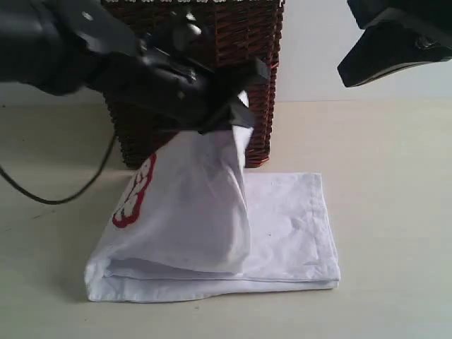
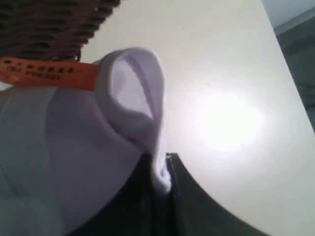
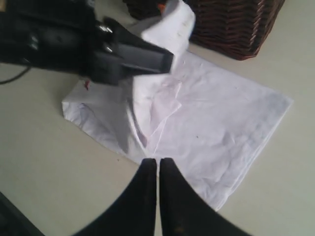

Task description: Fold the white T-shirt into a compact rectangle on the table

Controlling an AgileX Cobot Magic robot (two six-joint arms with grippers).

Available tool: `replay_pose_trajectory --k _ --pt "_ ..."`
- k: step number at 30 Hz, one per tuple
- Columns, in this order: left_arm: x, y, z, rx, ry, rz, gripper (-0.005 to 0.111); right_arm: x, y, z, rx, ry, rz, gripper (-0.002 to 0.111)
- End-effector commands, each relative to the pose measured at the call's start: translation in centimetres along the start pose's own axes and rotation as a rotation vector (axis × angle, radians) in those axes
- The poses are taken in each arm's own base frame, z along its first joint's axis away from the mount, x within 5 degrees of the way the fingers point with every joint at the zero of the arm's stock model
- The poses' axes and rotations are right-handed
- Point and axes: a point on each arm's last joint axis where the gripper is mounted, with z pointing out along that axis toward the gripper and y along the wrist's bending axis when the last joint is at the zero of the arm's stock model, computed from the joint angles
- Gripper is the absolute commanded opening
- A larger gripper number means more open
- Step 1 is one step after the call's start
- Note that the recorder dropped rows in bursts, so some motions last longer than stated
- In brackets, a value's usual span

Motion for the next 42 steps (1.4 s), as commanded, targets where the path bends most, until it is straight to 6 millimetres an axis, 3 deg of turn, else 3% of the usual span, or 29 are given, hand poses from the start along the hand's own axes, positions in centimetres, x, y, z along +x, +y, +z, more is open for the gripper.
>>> replay_pose_trajectory --k 1,4,6,8,12,16,21,24,25,30,42 --pt "1.4 -1.7 4.2 0.022 0.026 0.095 0.007 0.0 0.0 -0.3 -0.001 -0.01 -0.007 0.004" --pt "2.3 -2.2 6.1 0.039 0.099 0.135 0.035 0.0 0.0 -0.3 -0.001 -0.011 -0.007 0.004" --pt "2.1 -2.5 6.3 0.046 0.099 0.152 0.061 0.0 0.0 -0.3 -0.001 -0.011 -0.007 0.004" --pt "1.7 -2.9 6.1 0.053 0.091 0.164 0.072 0.1 0.0 -0.3 -0.001 -0.009 -0.007 0.004" --pt "0.6 -3.4 4.3 0.051 0.082 0.233 0.065 0.3 -0.2 0.3 0.004 -0.015 -0.005 0.006" --pt "-1.1 -2.8 0.8 -0.01 0.085 0.26 0.05 0.6 -0.7 1.2 0.024 -0.031 0.005 0.014" --pt "-2.1 0.3 -4.9 -0.241 0.03 0.284 0.027 0.4 -1.3 1.5 0.075 -0.074 0.002 0.026" --pt "-1.7 1.0 -9.0 -0.295 -0.055 0.339 0.005 0.3 -1.4 1.5 0.085 -0.081 -0.001 0.028" --pt "-1.4 1.1 -10.3 -0.297 -0.092 0.354 0.0 0.3 -1.4 1.5 0.085 -0.081 -0.001 0.028" --pt "0.9 0.6 -15.7 -0.212 -0.344 0.391 0.0 0.2 -1.3 1.3 0.08 -0.101 0.002 0.027" --pt "7.6 1.6 -24.0 -0.093 -0.679 0.489 0.0 0.5 -0.3 -1.7 0.09 -0.233 -0.03 0.027"
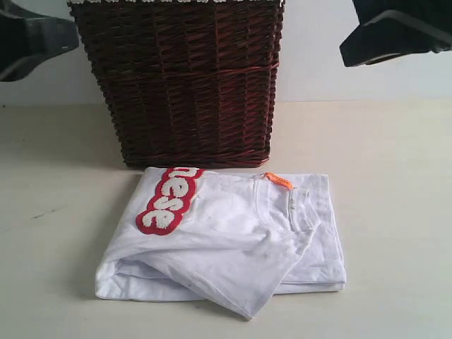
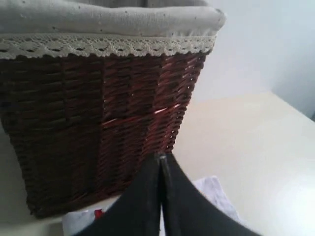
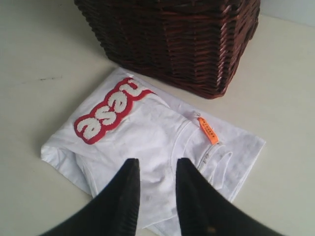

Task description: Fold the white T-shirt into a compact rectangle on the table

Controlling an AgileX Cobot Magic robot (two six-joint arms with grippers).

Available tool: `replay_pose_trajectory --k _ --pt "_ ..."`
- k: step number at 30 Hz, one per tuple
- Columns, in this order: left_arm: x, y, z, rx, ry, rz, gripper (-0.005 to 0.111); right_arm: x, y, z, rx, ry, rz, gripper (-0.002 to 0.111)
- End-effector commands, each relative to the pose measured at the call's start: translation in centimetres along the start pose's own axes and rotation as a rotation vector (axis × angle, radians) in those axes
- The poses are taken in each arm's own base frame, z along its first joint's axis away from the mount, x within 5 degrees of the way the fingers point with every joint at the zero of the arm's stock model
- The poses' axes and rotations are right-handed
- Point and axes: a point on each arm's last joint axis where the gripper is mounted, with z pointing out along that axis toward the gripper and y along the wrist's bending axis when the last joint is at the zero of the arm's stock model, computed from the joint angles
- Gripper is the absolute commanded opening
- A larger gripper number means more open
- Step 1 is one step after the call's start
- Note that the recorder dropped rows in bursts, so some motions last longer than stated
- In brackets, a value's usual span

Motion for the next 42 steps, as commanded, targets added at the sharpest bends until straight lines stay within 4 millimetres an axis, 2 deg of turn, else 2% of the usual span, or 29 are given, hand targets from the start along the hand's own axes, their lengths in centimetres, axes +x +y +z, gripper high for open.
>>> replay_pose_trajectory --k 1,6,12,28,31,33,34,36,39,42 --pt "0.5 0.1 -3.8 0.024 -0.124 0.047 0.0 -0.1 0.3 -1.5 0.01 -0.075 -0.013 0.027" --pt "1.3 0.2 -7.4 0.038 -0.147 0.045 0.0 0.1 0.7 -3.1 0.003 -0.117 -0.014 0.027" --pt "2.1 0.2 -9.4 0.042 -0.101 0.048 0.0 0.2 1.0 -4.1 0.003 -0.146 -0.022 0.027" --pt "2.1 0.2 -9.8 0.041 -0.11 0.059 0.0 0.2 1.0 -4.2 0.003 -0.148 -0.019 0.027" --pt "2.4 1.2 -10.1 -0.03 -0.2 0.153 0.0 0.2 1.0 -4.2 0.003 -0.148 -0.019 0.027" --pt "3.9 3.0 -11.9 -0.184 -0.386 0.22 0.0 0.2 1.0 -4.2 0.003 -0.148 -0.019 0.027" --pt "5.5 4.2 -12.8 -0.317 -0.405 0.209 0.0 0.2 1.0 -4.2 0.003 -0.148 -0.019 0.027" --pt "7.1 5.0 -13.7 -0.434 -0.431 0.211 0.0 0.2 1.0 -4.2 0.003 -0.148 -0.019 0.027" --pt "8.9 5.5 -14.1 -0.515 -0.43 0.263 0.0 0.2 1.0 -4.2 0.003 -0.148 -0.019 0.027" --pt "12.4 6.2 -13.7 -0.534 -0.396 0.261 0.0 0.2 1.0 -4.2 0.003 -0.148 -0.019 0.027"
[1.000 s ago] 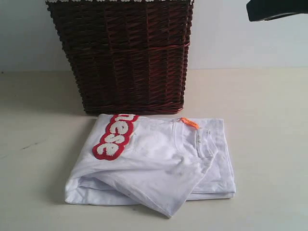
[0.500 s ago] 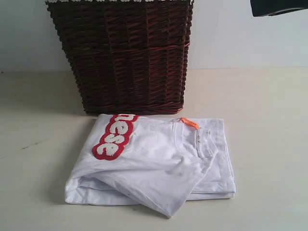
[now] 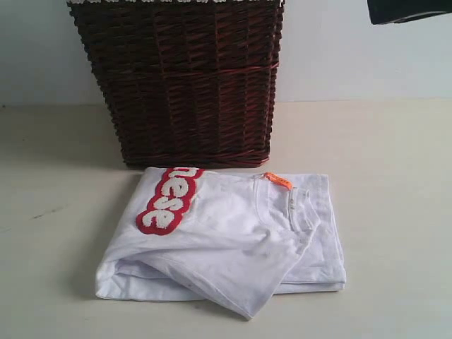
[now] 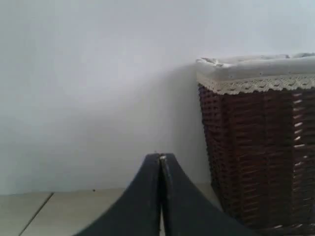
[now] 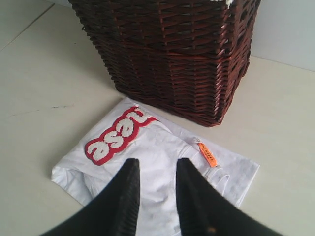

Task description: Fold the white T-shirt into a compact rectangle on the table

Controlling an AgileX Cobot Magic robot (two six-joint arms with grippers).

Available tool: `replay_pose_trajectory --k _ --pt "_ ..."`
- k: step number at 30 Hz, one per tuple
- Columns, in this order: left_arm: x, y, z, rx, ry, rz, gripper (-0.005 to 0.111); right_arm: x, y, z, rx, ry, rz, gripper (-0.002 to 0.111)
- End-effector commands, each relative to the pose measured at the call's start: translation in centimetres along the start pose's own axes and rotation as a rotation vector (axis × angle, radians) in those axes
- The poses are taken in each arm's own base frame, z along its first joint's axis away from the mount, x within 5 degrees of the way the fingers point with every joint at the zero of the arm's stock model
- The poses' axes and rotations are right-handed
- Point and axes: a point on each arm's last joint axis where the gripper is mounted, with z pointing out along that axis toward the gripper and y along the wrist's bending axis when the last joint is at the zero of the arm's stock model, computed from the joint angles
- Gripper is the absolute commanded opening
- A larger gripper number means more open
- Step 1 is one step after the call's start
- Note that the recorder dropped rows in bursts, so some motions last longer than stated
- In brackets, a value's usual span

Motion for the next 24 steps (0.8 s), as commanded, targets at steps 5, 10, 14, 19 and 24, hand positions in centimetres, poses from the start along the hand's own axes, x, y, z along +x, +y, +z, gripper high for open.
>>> replay_pose_trajectory --k 5,10,14,19,24 --pt "6.9 -0.2 -1.5 -0.012 0.097 0.012 0.0 -0.1 -0.1 -0.2 0.006 -0.016 0.003 0.027" --pt "9.1 -0.1 -2.2 -0.019 0.34 0.017 0.0 -0.1 -0.1 -0.2 0.006 -0.016 0.003 0.027" --pt "9.7 -0.1 -2.4 -0.022 0.409 0.013 0.0 -0.1 -0.1 -0.2 0.006 -0.016 0.003 0.027" --pt "9.7 -0.1 -2.4 -0.025 0.411 0.011 0.0 -0.1 -0.1 -0.2 0.006 -0.016 0.003 0.027" --pt "9.7 -0.1 -2.4 -0.025 0.411 0.011 0.0 -0.1 -0.1 -0.2 0.006 -0.016 0.003 0.027"
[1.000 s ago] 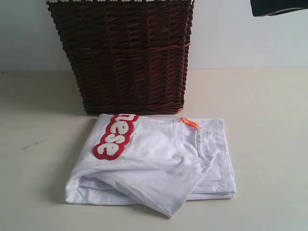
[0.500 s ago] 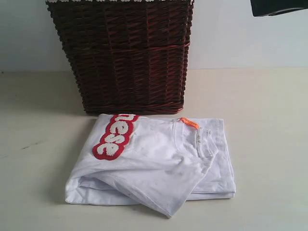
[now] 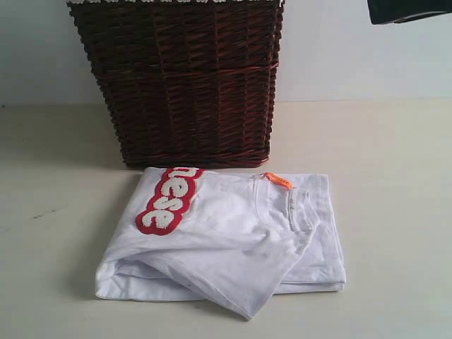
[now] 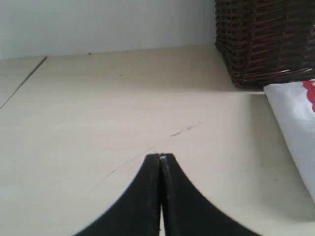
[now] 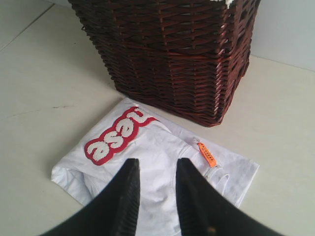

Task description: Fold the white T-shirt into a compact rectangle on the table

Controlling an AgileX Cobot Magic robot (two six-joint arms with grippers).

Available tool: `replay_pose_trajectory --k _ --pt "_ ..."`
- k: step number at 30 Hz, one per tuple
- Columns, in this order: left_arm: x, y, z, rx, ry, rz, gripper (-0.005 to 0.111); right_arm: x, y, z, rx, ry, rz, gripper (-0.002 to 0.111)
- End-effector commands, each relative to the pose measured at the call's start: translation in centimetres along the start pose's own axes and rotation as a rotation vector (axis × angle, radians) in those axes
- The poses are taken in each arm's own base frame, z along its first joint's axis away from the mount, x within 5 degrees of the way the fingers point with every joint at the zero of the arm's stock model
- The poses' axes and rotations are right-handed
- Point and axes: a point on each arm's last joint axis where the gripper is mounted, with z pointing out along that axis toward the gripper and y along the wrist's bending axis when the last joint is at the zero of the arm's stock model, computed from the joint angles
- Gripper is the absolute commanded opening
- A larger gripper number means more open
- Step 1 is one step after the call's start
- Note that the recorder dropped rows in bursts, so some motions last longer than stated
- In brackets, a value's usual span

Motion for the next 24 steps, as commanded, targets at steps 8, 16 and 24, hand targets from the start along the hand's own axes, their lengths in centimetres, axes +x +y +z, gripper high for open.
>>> replay_pose_trajectory --k 8,16,24 --pt "-0.1 0.0 0.0 0.001 -0.009 -0.005 0.0 -1.4 -2.0 -0.6 0.262 -0.07 -0.674 0.027" --pt "-0.1 0.0 0.0 0.001 -0.009 -0.005 0.0 -1.6 -1.2 -0.4 0.176 -0.134 -0.543 0.027" --pt "-0.1 0.0 0.0 0.001 -0.009 -0.005 0.0 1.5 0.3 0.6 -0.076 0.166 -0.121 0.027"
